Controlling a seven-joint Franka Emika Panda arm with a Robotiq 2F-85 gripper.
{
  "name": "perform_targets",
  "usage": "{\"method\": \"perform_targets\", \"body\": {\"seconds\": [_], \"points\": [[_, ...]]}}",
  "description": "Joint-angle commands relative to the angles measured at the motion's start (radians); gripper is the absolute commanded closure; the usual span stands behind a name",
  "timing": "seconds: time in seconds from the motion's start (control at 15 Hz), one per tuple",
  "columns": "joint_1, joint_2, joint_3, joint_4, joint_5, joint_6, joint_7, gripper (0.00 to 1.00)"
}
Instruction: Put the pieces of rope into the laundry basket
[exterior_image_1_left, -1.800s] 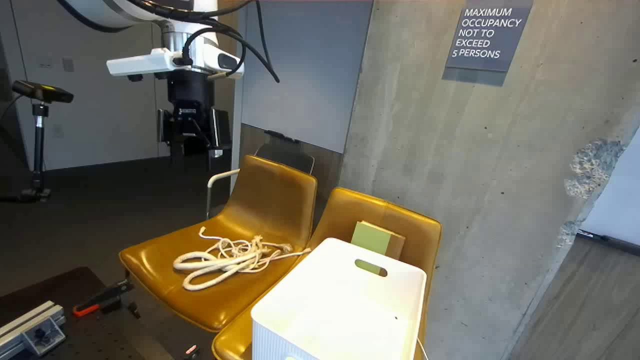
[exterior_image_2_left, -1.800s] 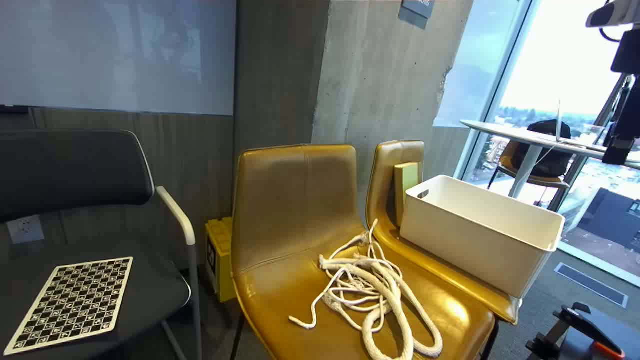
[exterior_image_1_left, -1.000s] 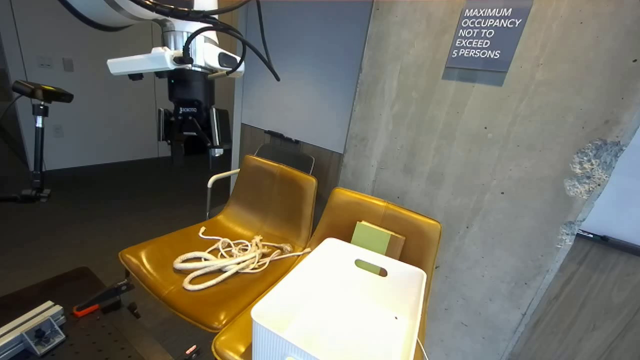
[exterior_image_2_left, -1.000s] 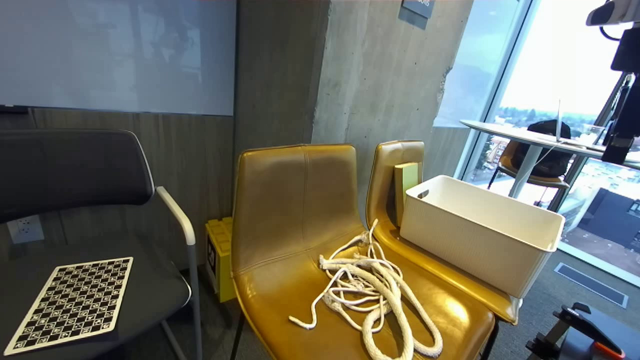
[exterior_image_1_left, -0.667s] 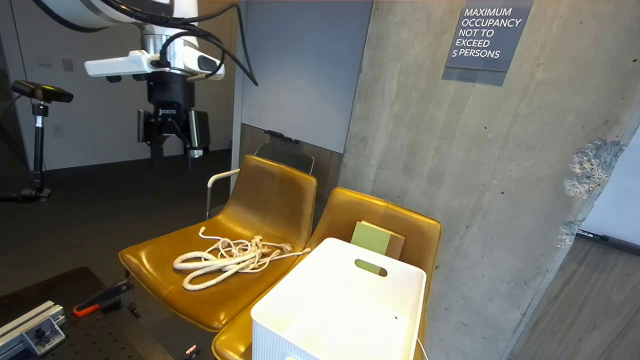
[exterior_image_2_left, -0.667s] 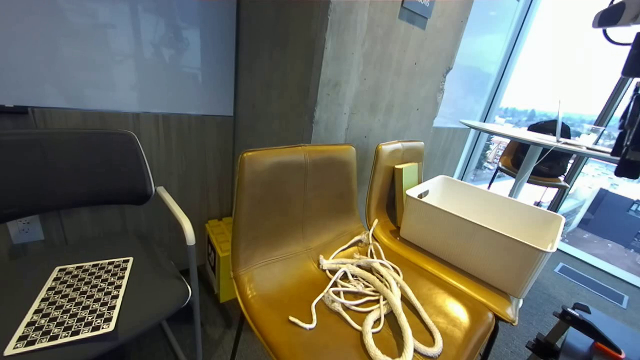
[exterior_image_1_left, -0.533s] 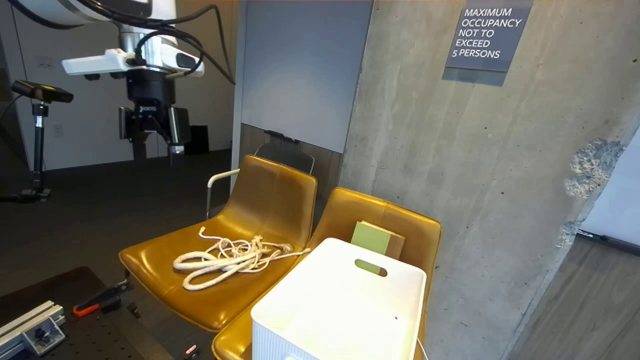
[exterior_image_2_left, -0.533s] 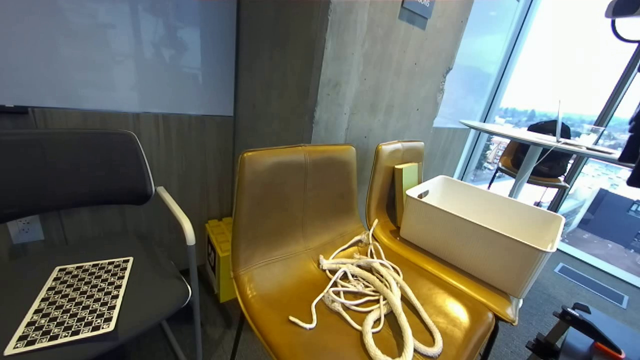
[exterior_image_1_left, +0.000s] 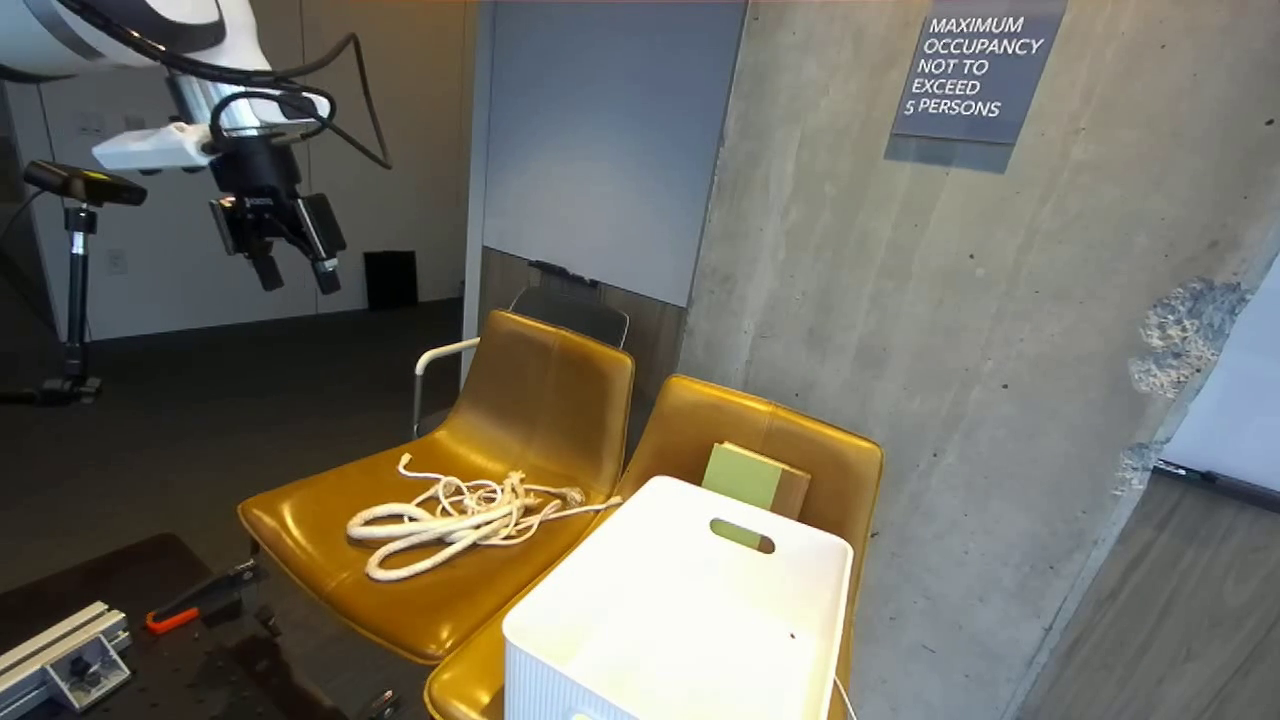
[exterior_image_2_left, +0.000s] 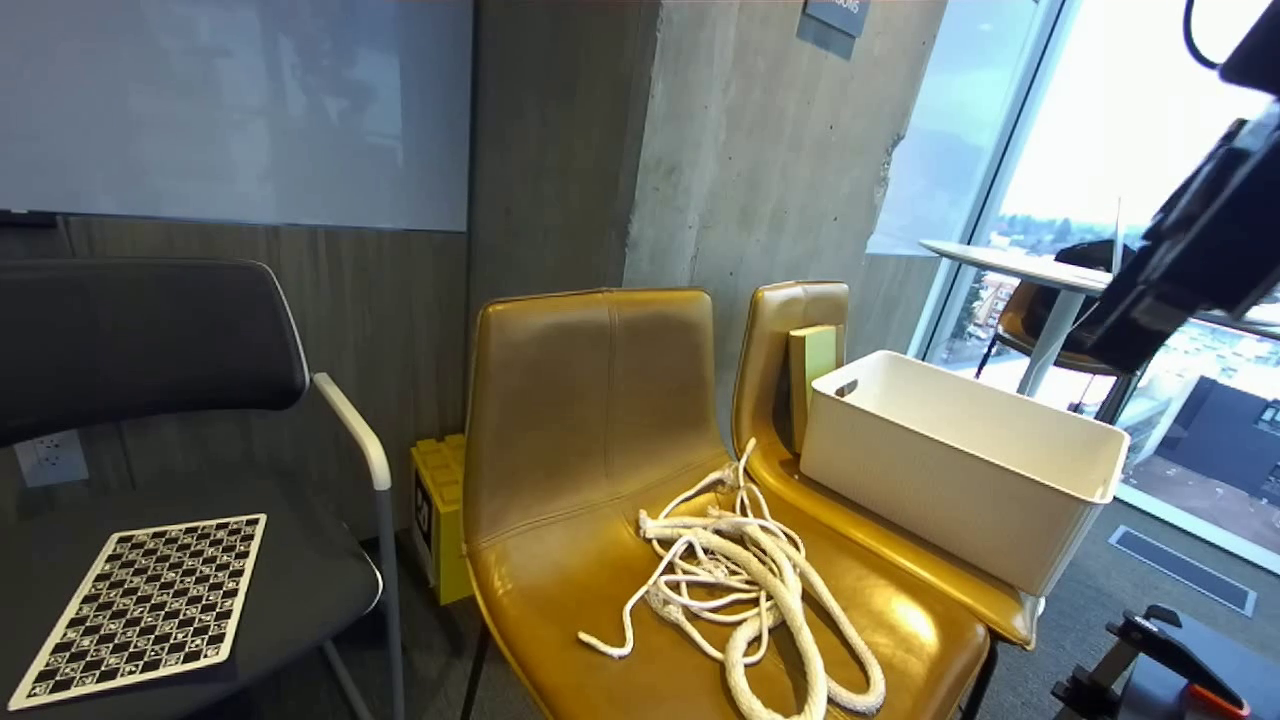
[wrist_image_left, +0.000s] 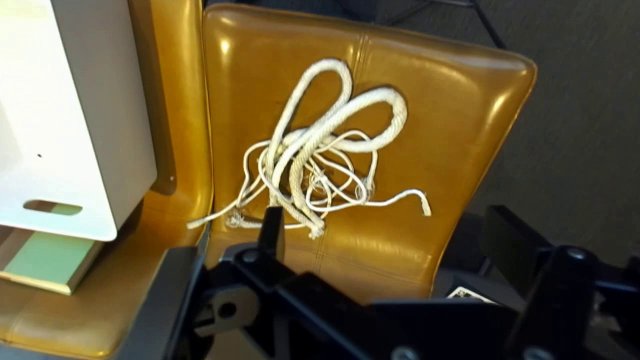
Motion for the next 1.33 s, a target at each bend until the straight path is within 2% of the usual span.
{"method": "perform_targets", "body": {"seconds": [0.0,0.13,0.33,0.67,0.93,1.27], "points": [[-0.042,0.241,0.025,0.133,-0.111,0.142,0.052,0.00],[-0.033,0.361,0.021,0.186,-0.181,0.196,0.083,0.00],[0.009,0.560,-0.029,0.283,-0.289,0.225,0.123,0.00],[0.136,0.866,-0.193,0.455,-0.434,0.259,0.170,0.00],[0.193,1.064,-0.309,0.632,-0.443,0.264,0.143,0.00],[0.206,1.241,-0.385,0.822,-0.415,0.252,0.104,0.00]]}}
